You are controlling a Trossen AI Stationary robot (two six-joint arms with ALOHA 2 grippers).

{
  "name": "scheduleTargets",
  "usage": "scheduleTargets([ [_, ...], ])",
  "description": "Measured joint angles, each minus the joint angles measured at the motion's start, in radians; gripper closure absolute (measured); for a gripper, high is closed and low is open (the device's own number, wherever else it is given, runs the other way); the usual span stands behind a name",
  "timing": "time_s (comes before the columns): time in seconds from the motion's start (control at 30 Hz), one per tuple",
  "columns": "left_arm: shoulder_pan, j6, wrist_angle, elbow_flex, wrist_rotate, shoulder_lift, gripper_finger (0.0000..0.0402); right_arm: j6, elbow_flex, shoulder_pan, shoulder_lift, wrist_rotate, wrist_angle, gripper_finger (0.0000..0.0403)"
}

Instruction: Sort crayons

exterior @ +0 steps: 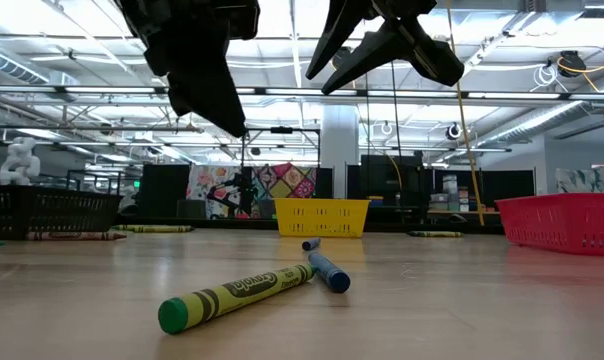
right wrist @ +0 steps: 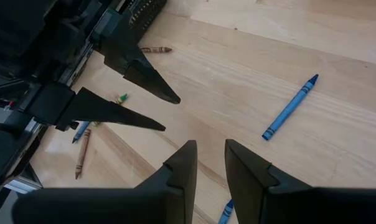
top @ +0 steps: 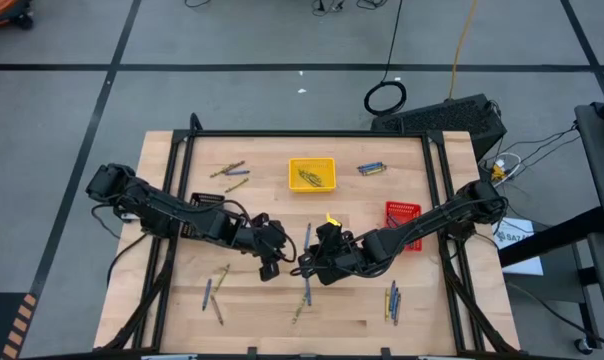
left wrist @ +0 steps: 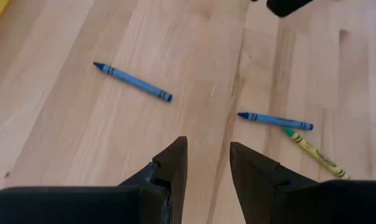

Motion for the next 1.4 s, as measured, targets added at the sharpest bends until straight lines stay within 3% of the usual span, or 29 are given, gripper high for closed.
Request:
scheduleTargets([
  [0.23,0.0,-0.001,0.013,0.0,-0.052,0.0,0.0278,0.0,0.0,0.0,0.0,0.0,0.0,0.0332],
  [0.87,0.005,0.003,0.142,0.0,-0.063,0.0,0.0278,0.0,0.0,-0.001,0.0,0.0,0.06,0.0332],
  [1.4,0.008,0.001,0.139,0.0,-0.066,-0.001,0.0278,0.0,0.0,-0.011,0.0,0.002,0.059,0.0332],
])
